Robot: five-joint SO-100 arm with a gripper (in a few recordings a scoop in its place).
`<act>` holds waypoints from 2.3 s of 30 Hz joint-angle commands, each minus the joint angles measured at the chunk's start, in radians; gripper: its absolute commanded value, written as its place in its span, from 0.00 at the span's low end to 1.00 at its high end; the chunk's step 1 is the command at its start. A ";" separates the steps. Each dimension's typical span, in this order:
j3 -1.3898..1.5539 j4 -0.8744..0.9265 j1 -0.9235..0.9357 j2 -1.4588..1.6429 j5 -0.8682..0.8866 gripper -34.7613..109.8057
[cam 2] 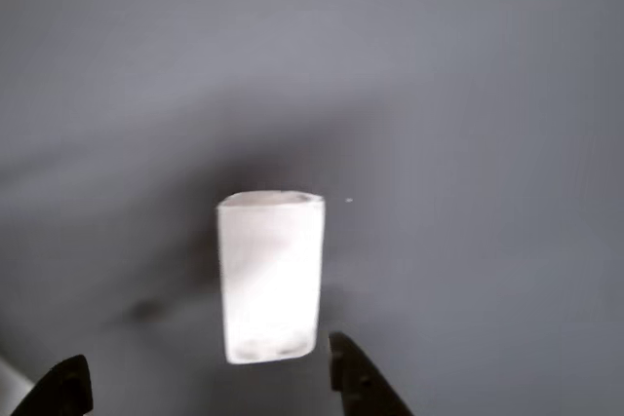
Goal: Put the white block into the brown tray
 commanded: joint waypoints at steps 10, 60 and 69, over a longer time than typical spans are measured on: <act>0.002 -0.051 -0.009 -0.054 -0.118 0.61; 0.054 -0.222 -0.008 -0.109 -0.141 0.61; 0.066 -0.225 -0.008 -0.114 -0.141 0.60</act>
